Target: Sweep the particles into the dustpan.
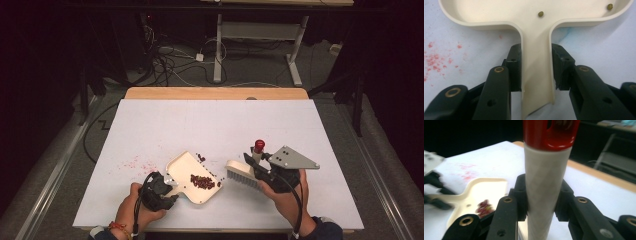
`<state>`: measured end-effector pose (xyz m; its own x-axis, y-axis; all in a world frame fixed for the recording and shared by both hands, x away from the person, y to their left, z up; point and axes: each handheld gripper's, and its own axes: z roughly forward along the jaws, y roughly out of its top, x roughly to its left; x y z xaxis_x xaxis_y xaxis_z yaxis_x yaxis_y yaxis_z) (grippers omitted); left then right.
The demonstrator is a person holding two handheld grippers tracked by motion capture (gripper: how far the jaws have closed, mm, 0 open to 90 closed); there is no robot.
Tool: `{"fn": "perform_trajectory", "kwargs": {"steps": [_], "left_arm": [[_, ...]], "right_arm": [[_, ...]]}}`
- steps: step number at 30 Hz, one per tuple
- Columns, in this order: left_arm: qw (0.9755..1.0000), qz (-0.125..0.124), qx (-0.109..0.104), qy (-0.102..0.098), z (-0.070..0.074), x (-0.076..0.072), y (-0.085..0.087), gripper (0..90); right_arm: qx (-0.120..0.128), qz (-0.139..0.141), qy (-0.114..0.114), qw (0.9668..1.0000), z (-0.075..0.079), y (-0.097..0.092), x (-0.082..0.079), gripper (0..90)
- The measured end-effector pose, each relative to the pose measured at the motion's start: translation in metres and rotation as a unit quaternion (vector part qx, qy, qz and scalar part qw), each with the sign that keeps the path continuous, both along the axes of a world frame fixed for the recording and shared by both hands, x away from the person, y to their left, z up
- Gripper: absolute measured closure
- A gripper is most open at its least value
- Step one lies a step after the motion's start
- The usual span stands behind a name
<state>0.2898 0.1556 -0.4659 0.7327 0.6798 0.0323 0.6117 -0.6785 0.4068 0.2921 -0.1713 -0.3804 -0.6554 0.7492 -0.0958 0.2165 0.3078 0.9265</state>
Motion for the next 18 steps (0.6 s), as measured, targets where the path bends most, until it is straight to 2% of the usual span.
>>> {"fn": "perform_trajectory", "kwargs": {"steps": [2,4,7,10,18], "left_arm": [[1.0,0.001,0.001,-0.001,0.0,0.0,-0.001,63.1],[1.0,0.001,0.002,0.0,0.0,0.0,-0.001,63.1],[1.0,0.002,-0.001,0.001,0.0,0.0,0.0,63.1],[1.0,0.001,-0.001,-0.002,0.0,0.0,0.0,63.1],[1.0,0.002,-0.004,-0.003,0.0,-0.001,0.001,63.1]], "right_arm": [[-0.016,0.004,-0.011,0.9998,0.0,0.008,-0.004,69.3],[-0.008,0.015,-0.007,0.9998,-0.002,0.016,-0.006,69.2],[-0.012,0.03,-0.009,0.9994,-0.003,0.03,-0.011,69.0],[0.007,0.049,0.001,0.9988,-0.002,0.037,-0.013,69.3],[0.02,0.044,-0.009,0.9988,0.005,0.031,-0.012,69.3]]}}
